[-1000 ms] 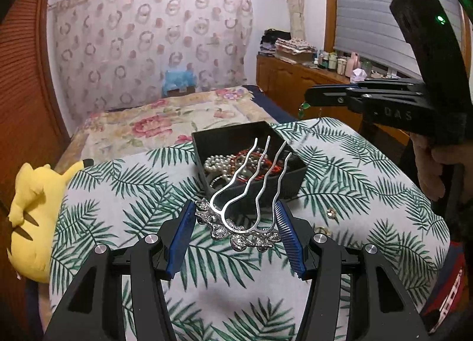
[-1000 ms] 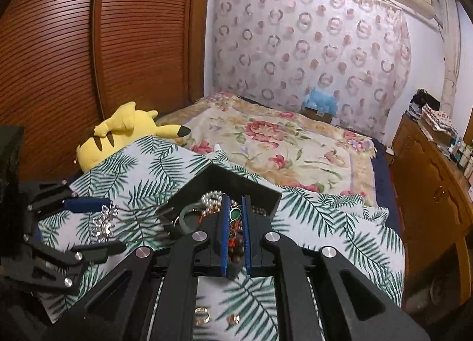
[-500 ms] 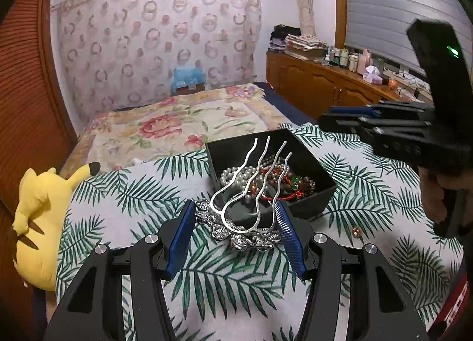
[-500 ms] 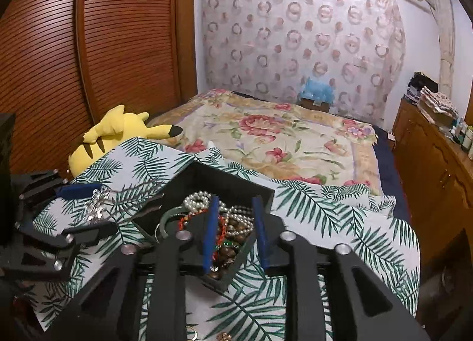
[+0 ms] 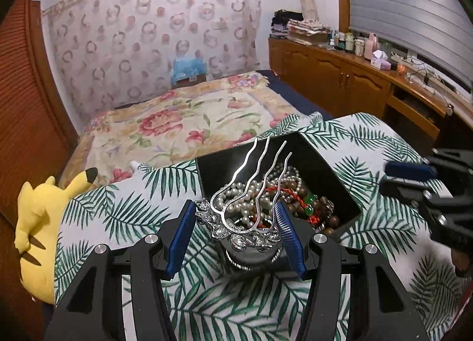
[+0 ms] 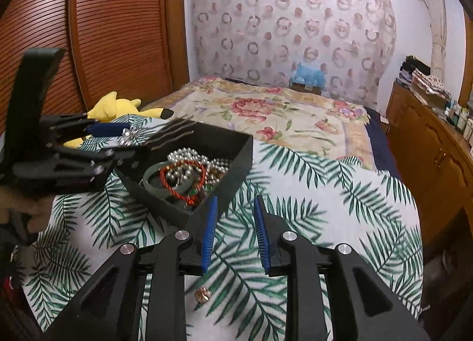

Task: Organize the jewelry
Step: 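Carry the comb and earring into the black box and open both tools, then move the left tool to the gold pearl ring while the right tool approaches the star earring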

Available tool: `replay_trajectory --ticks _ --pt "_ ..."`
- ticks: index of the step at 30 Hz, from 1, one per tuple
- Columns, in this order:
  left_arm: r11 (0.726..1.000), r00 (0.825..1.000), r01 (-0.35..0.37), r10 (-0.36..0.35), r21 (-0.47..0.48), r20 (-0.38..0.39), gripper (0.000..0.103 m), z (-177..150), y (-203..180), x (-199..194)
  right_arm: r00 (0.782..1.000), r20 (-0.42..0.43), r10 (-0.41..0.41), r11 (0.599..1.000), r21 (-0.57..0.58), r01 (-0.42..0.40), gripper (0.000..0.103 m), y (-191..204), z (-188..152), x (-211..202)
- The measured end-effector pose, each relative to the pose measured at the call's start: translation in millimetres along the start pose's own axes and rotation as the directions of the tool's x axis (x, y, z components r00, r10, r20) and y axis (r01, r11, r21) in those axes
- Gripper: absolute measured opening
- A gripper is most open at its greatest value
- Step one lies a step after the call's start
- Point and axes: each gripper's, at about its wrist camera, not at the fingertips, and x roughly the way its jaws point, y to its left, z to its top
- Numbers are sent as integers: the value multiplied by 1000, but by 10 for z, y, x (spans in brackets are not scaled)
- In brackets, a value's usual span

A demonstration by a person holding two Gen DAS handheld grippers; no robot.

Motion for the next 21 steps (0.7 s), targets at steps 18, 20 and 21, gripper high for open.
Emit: replay_trajectory --ticks 18,20,21 --pt "999 1000 21 -20 -24 12 72 -36 -65 -51 1000 -12 12 1000 22 -12 28 -127 -208 -112" --pt "999 1000 26 -25 -26 16 77 -104 -84 -108 1000 -25 17 1000 14 -17 28 -101 -253 -96" --pt "999 999 34 -33 -26 15 77 -145 -98 -135 999 -31 19 1000 11 -19 28 -79 -280 -81"
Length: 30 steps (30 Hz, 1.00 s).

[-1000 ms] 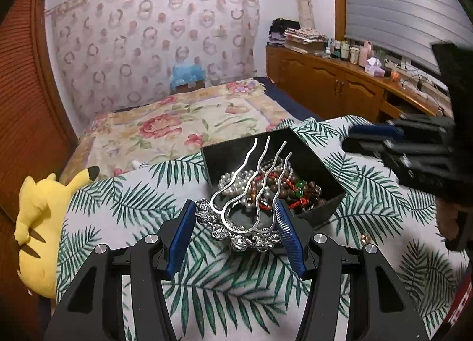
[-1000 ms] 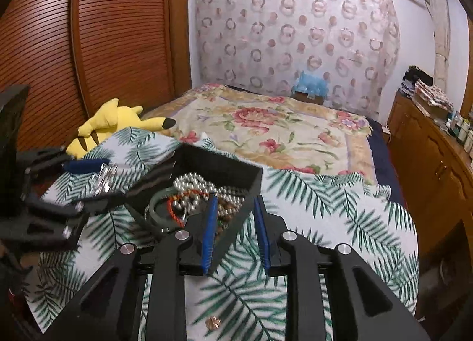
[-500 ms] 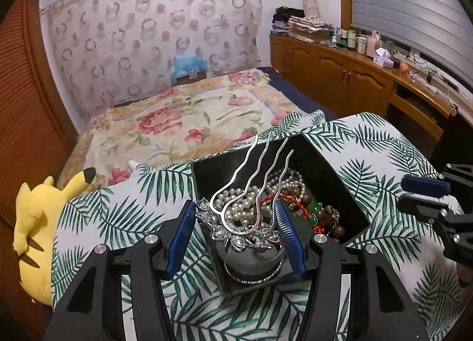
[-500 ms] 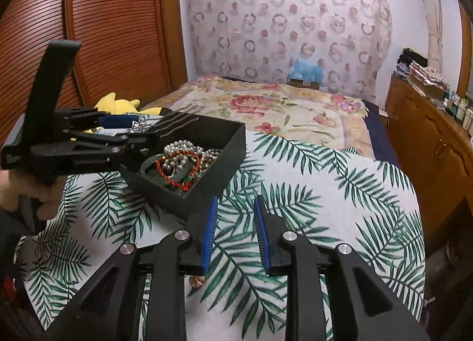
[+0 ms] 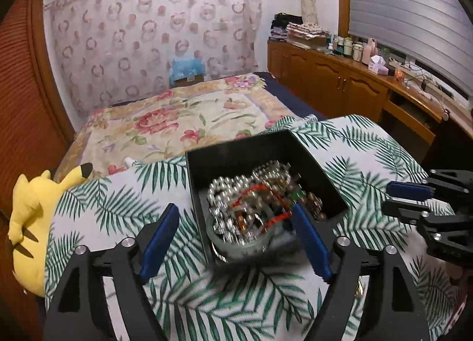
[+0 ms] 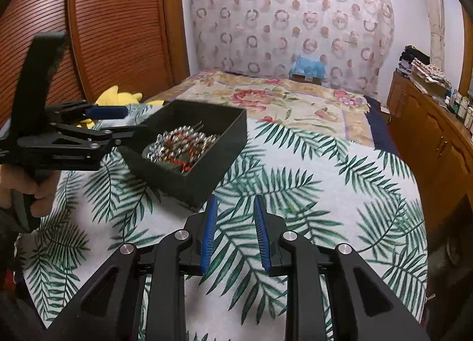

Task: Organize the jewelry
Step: 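Move the left tool to the gold pearl ring while the right tool approaches the star earring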

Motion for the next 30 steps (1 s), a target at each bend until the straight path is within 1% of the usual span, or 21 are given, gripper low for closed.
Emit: replay_trajectory --ticks 4,5,7,13,20,26,27,29,30 --pt "1000 1000 16 -16 4 0 79 -178 -67 -100 999 -32 13 1000 -10 -14 28 66 -138 47" --pt "1000 1000 21 -21 4 -1 82 -213 -75 -119 999 -40 18 1000 -9 -19 28 79 -162 58" --pt "999 999 35 -35 -3 -3 85 -321 -97 -164 997 -62 35 999 4 -34 28 106 -237 70" --pt "997 997 70 -70 -15 -30 86 -582 -166 -200 994 -94 49 999 -17 -51 28 216 -350 88" --pt "996 994 92 -92 -9 -66 86 -666 -225 -159 989 -139 56 997 -52 -64 28 305 -369 180" --pt "994 990 110 -109 4 -87 86 -714 -312 -116 988 -156 13 995 -99 -29 27 393 -346 253" --pt "994 990 113 -112 7 -89 86 -718 -327 -113 988 -156 11 995 -100 -27 26 399 -343 254" --pt "993 989 119 -117 10 -94 86 -724 -355 -104 988 -154 9 994 -103 -25 17 399 -345 250" --pt "993 988 121 -119 11 -95 86 -727 -368 -103 988 -153 10 994 -103 -26 17 398 -350 243"
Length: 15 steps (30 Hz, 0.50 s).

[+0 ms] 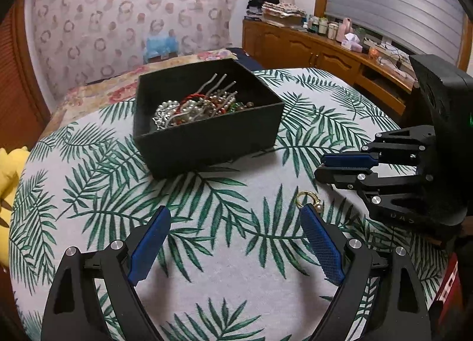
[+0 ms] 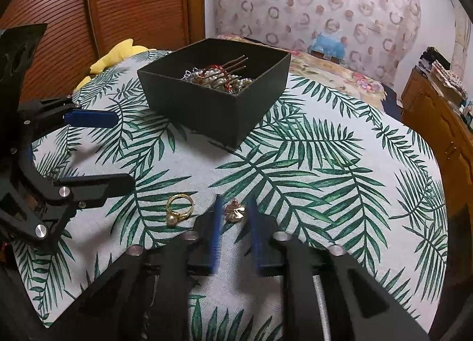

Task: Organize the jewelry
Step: 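Move the left tool to the gold pearl ring while the right tool approaches the star earring, then grasp the gold pearl ring with the left tool while the right tool grasps the star earring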

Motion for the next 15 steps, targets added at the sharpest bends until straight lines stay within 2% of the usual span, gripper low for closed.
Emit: replay_trajectory --ticks 11,12,14,15 --pt "996 999 50 -49 70 -16 85 4 -326 54 999 49 -10 999 42 7 17 -153 -173 -233" --pt "995 998 54 -53 81 -17 83 7 -365 60 999 52 -15 999 42 13 17 -167 -187 -257" --pt "993 998 57 -55 100 -26 70 18 -424 90 998 58 -18 999 43 15 17 -193 -200 -285" --pt "992 998 58 -55 110 -33 67 22 -455 108 998 64 -18 999 45 15 17 -203 -211 -311"
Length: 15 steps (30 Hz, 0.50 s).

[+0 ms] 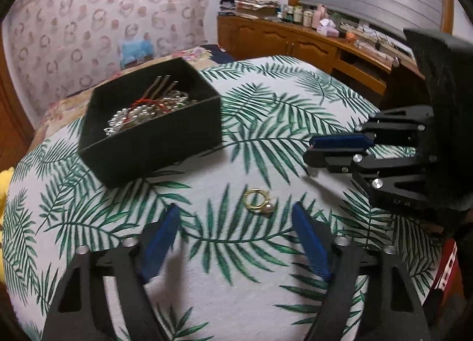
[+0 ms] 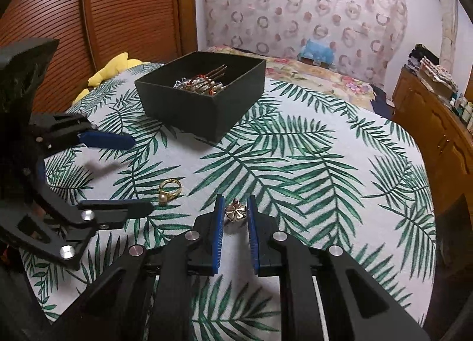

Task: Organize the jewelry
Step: 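Grasp the gold pearl ring with the left tool while the right tool grasps the star earring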

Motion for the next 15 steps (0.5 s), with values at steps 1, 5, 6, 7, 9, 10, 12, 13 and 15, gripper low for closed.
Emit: replay_trajectory --ticks 1,5,6,7,9,10,12,13,15 --pt "1000 1000 -1 1 7 -4 62 6 -17 13 1000 7 2 1000 3 -2 17 -12 -11 -31" --pt "1000 1000 2 -2 28 -11 52 45 -96 65 1000 24 9 1000 15 -10 17 -52 -58 -125" --pt "1000 1000 2 -2 31 -12 50 56 -113 81 1000 26 9 1000 15 -9 17 -55 -60 -145" --pt "999 1000 2 -1 34 -15 44 66 -120 94 1000 29 9 1000 15 -9 17 -62 -67 -169" --pt "999 1000 -8 9 42 -24 37 77 -156 140 999 37 8 1000 16 -9 17 -74 -79 -223" --pt "999 1000 -8 9 45 -25 33 76 -161 145 999 41 7 1000 17 -8 17 -80 -84 -246" --pt "999 1000 -2 3 51 -23 29 78 -177 138 999 49 6 1000 20 -7 17 -100 -92 -286" --pt "998 1000 -3 4 55 -23 27 78 -183 135 999 51 5 1000 21 -7 17 -108 -99 -299" --pt "998 1000 -5 6 58 -20 21 66 -198 131 998 55 6 1000 23 -7 17 -117 -108 -313"
